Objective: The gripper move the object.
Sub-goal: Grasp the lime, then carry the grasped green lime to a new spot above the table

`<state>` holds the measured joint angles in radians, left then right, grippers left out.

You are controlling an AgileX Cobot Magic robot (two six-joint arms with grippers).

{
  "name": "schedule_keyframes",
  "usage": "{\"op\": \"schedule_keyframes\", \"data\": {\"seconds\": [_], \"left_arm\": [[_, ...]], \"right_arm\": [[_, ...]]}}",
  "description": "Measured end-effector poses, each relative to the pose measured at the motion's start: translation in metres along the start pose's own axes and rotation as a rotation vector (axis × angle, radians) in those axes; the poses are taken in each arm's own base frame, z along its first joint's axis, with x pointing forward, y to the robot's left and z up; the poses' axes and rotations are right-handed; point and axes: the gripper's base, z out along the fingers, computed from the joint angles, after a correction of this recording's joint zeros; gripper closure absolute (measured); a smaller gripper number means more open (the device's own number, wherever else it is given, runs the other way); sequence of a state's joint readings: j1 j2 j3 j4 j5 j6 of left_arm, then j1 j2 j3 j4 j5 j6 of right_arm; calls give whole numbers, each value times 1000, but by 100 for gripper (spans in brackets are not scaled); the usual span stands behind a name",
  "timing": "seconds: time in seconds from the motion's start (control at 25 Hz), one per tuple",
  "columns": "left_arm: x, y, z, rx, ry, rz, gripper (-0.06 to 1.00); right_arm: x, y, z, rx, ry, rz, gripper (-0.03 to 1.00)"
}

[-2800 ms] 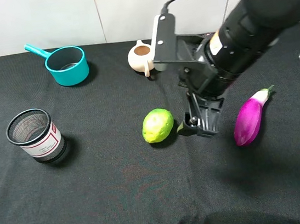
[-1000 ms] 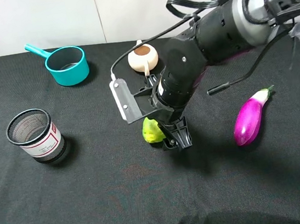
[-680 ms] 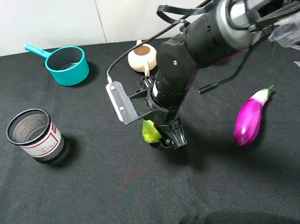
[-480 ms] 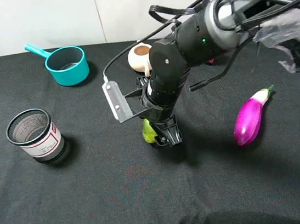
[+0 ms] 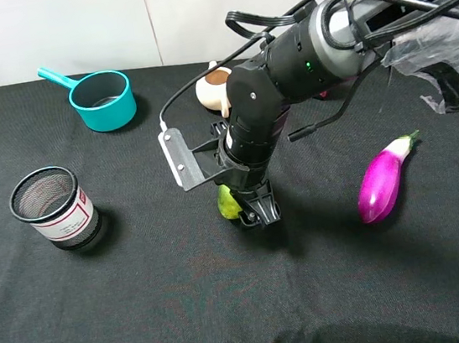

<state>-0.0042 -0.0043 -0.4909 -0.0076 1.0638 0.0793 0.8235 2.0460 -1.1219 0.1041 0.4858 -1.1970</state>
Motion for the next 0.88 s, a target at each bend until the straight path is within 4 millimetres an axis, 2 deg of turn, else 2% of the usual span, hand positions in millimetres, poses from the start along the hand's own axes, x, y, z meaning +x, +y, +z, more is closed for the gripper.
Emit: {"op": "schedule_keyframes", "data": {"seconds": [0.12,0.88], "left_arm": [[0,0,0,0,0,0,-3],[0,0,0,0,0,0,-3]], "right_arm": [[0,0,0,0,-1,1,45],[-2,-3,-3,33,-17,90,45]]}}
